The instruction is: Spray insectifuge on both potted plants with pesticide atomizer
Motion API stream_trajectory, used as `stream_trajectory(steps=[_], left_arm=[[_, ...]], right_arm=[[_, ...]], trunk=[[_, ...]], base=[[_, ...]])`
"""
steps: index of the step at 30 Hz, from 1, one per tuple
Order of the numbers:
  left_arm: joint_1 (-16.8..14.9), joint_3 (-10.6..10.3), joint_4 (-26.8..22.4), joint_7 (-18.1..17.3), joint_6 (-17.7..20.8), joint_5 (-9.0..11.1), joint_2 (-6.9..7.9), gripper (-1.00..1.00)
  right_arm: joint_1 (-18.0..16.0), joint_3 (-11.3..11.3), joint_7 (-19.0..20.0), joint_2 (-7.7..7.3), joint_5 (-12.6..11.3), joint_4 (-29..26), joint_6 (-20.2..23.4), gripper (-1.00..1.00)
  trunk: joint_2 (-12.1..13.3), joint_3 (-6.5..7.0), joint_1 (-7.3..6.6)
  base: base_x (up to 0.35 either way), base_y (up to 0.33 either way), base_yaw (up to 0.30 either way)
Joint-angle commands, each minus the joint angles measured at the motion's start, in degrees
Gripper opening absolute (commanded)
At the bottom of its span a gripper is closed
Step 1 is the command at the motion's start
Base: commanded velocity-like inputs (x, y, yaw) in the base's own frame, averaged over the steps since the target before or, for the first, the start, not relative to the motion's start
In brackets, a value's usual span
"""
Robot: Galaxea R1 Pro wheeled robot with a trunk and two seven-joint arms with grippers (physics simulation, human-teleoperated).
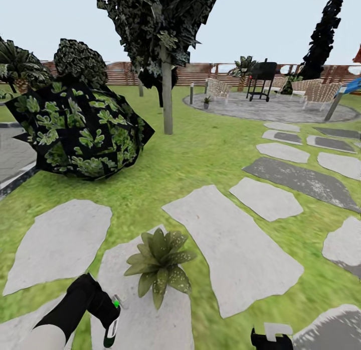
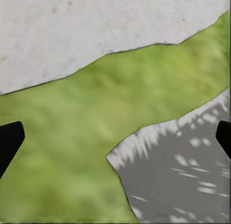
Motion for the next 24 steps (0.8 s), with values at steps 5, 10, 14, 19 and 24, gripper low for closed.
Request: stream_trajectory(steps=[5,10,14,19,24], left_arm=[[0.9,0.3,0.9,-0.4,0.4,-0.6,0.14,-1.0],[1.0,2.0,0.9,1.9,0.5,-0.3,0.41,-1.0],[1.0,4.7,0.9,4.0,0.4,-0.1,0.2,-1.0],[1.0,5.0,1.0,4.3,0.2,0.0,-0.2,-1.0],[1.0,4.5,1.0,4.1,0.0,-0.3,-0.22,-1.0]], right_arm=[[0.0,-0.4,-0.2,-0.49,0.6,0.1,-0.2,1.0],[-0.1,-0.5,-0.2,-0.29,0.5,0.0,-0.1,1.0],[0.0,-0.5,-0.2,-0.26,0.5,0.0,-0.1,1.0],[0.0,-0.5,-0.3,-0.26,0.5,0.0,-0.1,1.0],[0.0,-0.5,-0.3,-0.34,0.4,0.0,-0.2,1.0]], trunk=[[0.0,-0.05,-0.04],[0.0,-0.05,-0.04],[0.0,-0.05,-0.04],[0.0,-0.05,-0.04],[0.0,-0.05,-0.04]], base=[[-0.312,0.106,-0.002],[-0.177,0.082,-0.005],[-0.014,0.008,-0.186],[-0.001,0.001,-0.21],[0.039,0.01,-0.019]])
